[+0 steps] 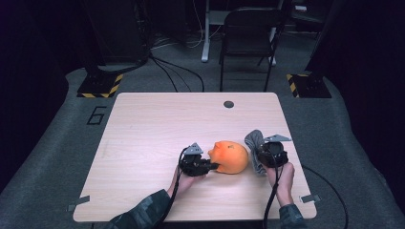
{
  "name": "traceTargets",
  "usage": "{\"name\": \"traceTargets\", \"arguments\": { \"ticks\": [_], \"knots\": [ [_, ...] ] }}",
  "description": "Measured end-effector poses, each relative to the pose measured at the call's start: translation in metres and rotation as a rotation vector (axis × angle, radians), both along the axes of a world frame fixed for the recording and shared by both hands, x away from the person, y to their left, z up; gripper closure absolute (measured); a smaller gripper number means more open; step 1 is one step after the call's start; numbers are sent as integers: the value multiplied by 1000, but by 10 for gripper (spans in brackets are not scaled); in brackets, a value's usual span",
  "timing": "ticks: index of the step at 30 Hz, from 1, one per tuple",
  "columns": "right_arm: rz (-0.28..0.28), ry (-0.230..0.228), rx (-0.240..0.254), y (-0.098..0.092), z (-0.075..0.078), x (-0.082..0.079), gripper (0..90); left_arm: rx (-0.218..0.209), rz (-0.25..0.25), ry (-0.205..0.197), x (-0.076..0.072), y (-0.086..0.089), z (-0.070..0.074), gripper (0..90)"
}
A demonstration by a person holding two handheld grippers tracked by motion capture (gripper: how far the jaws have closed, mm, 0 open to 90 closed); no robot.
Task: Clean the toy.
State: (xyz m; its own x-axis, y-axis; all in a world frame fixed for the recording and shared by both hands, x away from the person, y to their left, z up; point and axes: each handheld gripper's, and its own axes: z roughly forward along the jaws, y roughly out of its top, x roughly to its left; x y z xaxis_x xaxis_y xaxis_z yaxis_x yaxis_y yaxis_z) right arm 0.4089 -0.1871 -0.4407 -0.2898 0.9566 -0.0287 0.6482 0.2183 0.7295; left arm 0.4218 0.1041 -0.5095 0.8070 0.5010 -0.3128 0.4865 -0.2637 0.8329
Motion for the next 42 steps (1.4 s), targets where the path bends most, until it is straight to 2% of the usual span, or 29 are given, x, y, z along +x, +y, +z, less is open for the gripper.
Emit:
{"name": "traceTargets", "arguments": {
  "ticks": [3,5,9,13,14,16,17,22,28,34,42],
  "knots": [
    [65,-106,27,13,35,-19,734,1,2,0,0,0,0,758],
    [116,-142,34,26,46,-27,733,4,-4,-2,1,0,0,759],
    [221,-172,5,62,48,-35,732,7,0,-5,1,1,-1,758],
    [290,-188,-68,88,38,-37,728,5,4,-11,-1,0,-1,758],
    [290,-177,-94,93,34,-36,728,1,7,-11,-1,0,-1,758],
    [286,-166,-116,95,26,-33,727,6,5,-11,-1,0,-1,758],
    [277,-166,-112,94,24,-31,727,14,-3,-15,0,0,-1,758],
    [255,-151,-95,80,24,-27,725,3,4,-12,-1,-1,-1,758],
    [194,-123,-78,59,19,-21,725,10,-4,-11,-1,0,-1,758],
    [111,-69,-43,32,3,-8,725,4,0,-12,-1,-1,-1,758],
    [27,29,-47,13,-26,6,726,-1,4,-12,-1,-2,-1,758]
  ]
}}
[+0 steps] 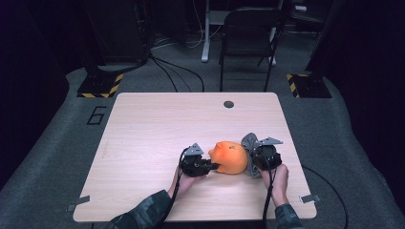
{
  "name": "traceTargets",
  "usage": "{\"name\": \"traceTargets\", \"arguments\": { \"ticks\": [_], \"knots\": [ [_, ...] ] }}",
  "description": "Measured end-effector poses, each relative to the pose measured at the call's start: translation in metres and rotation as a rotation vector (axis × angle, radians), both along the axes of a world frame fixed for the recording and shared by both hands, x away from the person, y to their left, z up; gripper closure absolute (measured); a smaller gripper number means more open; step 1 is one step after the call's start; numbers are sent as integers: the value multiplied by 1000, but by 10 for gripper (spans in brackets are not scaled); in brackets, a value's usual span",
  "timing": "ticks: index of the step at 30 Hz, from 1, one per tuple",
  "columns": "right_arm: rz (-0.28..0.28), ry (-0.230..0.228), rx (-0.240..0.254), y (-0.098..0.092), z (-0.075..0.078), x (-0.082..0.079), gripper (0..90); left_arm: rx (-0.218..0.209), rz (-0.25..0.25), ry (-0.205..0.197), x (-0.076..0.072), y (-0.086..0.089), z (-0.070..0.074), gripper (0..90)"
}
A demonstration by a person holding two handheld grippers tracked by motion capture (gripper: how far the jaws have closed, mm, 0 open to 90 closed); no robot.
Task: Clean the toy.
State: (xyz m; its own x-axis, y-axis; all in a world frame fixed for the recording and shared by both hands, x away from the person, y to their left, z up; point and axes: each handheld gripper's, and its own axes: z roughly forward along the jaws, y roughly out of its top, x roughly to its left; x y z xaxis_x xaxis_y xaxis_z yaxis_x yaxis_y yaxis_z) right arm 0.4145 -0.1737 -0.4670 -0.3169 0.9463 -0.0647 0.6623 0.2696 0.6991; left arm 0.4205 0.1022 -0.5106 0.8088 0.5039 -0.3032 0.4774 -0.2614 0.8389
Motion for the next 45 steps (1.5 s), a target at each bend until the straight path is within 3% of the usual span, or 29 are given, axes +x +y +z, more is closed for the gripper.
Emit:
{"name": "traceTargets", "arguments": {
  "ticks": [4,7,9,11,15,17,19,21,23,25,30,33,37,43,45],
  "knots": [
    [-16,56,-4,-2,-14,7,725,-3,-1,4,0,1,0,758],
    [-1,123,-33,-4,-30,14,721,-2,5,5,0,1,0,758],
    [0,130,-28,-5,-30,15,721,-1,6,4,0,1,0,757],
    [-9,108,-53,-7,-18,13,730,4,6,3,0,1,1,756],
    [-16,-2,9,-9,29,-5,737,6,2,2,0,1,1,756],
    [23,-70,22,-2,53,-17,738,5,2,2,0,1,1,755],
    [74,-95,29,12,66,-25,739,9,-2,-3,1,2,1,755],
    [125,-72,17,30,62,-26,741,11,-2,-4,1,2,1,754],
    [130,-26,-29,44,48,-21,746,15,-1,1,1,2,0,752],
    [129,-31,-26,46,36,-15,753,11,3,7,2,2,-1,747],
    [134,-38,-33,44,33,-14,756,-18,-29,3,6,6,-3,687],
    [137,-42,-35,45,31,-12,756,-11,-41,-14,7,8,-2,576],
    [129,-23,-25,43,30,-9,756,22,-46,-65,8,10,0,437],
    [132,-15,-18,41,30,-5,756,128,-51,-181,7,14,3,279],
    [126,-11,-19,41,30,-5,756,154,-98,-219,8,14,0,247]
  ]
}}
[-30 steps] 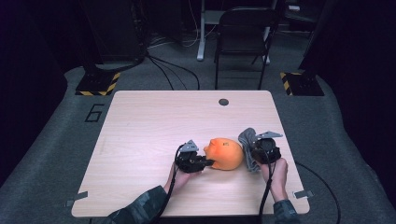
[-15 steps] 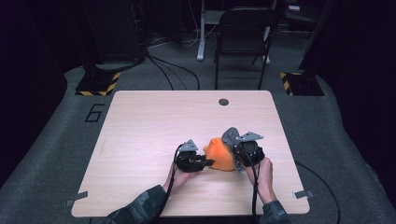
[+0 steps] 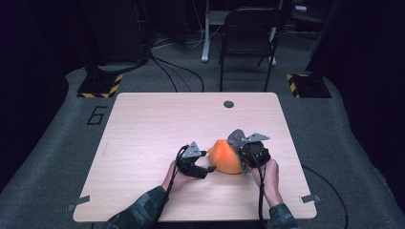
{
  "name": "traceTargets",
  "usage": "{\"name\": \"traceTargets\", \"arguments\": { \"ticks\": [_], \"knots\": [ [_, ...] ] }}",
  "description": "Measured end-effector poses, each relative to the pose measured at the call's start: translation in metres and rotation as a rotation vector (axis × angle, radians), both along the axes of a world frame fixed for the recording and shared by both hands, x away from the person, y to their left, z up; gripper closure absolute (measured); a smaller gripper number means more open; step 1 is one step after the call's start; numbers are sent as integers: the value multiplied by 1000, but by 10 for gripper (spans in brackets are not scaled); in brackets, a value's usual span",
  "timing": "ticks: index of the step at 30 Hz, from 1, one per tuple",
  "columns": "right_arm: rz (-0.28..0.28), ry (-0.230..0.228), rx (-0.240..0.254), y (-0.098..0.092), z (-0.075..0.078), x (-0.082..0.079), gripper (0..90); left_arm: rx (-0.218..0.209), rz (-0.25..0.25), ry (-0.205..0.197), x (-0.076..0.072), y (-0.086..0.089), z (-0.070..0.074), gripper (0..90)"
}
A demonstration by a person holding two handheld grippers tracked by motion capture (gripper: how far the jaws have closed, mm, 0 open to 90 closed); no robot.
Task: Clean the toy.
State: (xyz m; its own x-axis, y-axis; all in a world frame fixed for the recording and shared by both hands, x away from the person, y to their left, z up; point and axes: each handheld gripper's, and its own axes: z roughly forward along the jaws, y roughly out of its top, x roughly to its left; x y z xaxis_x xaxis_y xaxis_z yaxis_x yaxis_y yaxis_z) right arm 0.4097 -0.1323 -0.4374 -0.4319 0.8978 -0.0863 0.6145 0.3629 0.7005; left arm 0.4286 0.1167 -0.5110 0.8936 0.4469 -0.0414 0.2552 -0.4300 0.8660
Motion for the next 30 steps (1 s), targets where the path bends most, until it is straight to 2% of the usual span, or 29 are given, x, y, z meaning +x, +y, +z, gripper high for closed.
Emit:
{"name": "traceTargets", "arguments": {
  "ticks": [1,2,4,5,9,13,19,22,30],
  "knots": [
    [0,0,0,0,0,0,756,0,0,0,0,0,0,224],
    [-1,-1,0,-1,0,1,756,24,-15,-14,2,-1,-3,208],
    [0,3,2,-1,0,2,756,41,-22,-39,2,-3,-4,189],
    [2,3,2,-1,0,3,755,49,-42,-38,2,-4,-5,170],
    [-1,7,9,-2,-1,4,755,96,-39,-52,3,-10,-9,148],
    [-5,16,13,-2,-1,4,756,104,-31,-55,8,-12,-11,123],
    [0,5,10,-2,-2,5,756,121,-32,-81,12,-15,-13,157],
    [0,4,11,-1,-2,5,756,112,-41,-98,12,-17,-13,238],
    [-7,5,19,-1,-3,4,756,121,-35,-124,10,-20,-13,561]
  ]
}}
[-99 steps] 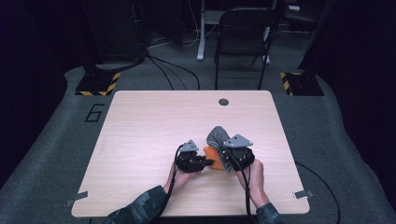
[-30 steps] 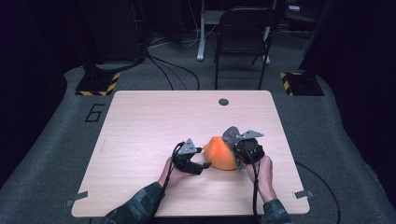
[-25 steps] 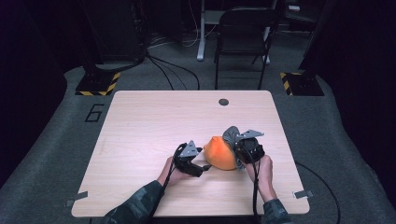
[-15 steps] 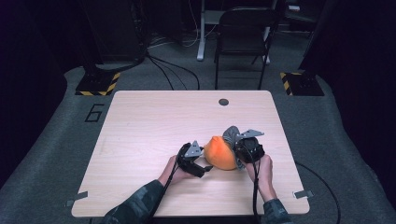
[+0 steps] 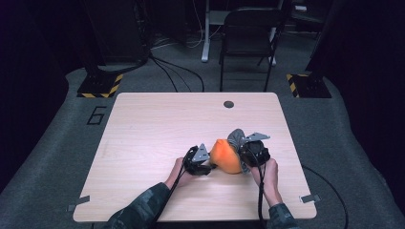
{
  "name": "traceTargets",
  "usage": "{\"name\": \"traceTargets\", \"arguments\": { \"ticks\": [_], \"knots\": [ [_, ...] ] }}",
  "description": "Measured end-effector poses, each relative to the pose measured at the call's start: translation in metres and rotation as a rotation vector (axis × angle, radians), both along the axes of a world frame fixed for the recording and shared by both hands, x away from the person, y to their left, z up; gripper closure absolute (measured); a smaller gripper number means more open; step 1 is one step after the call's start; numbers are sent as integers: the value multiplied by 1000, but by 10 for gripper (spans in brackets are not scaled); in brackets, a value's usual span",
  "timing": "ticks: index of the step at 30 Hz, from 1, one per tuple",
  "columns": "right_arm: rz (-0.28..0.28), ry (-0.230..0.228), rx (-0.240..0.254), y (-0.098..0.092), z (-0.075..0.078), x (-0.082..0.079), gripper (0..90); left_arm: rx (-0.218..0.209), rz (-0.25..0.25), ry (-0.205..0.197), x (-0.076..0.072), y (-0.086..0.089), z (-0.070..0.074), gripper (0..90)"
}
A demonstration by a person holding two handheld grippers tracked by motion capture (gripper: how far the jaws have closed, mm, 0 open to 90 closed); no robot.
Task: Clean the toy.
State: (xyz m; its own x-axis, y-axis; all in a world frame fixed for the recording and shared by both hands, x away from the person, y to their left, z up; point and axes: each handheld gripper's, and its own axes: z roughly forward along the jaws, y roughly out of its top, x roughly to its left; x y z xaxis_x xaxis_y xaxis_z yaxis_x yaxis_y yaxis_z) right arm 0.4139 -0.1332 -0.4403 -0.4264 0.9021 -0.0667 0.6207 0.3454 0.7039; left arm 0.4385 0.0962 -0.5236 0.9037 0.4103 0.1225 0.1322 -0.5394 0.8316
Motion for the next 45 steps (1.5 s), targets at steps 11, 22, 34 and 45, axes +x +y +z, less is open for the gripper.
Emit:
{"name": "traceTargets", "arguments": {
  "ticks": [11,22,34,45],
  "knots": [
    [-124,-89,24,-60,15,-12,753,-8,18,-12,-3,0,0,734],
    [-241,-8,56,-101,-11,-2,752,-176,27,83,-7,4,14,781],
    [-198,-87,54,-87,17,-14,751,-299,102,306,-15,14,42,775],
    [-15,-147,74,-19,49,-31,748,-303,182,458,-12,16,29,765]
  ]
}}
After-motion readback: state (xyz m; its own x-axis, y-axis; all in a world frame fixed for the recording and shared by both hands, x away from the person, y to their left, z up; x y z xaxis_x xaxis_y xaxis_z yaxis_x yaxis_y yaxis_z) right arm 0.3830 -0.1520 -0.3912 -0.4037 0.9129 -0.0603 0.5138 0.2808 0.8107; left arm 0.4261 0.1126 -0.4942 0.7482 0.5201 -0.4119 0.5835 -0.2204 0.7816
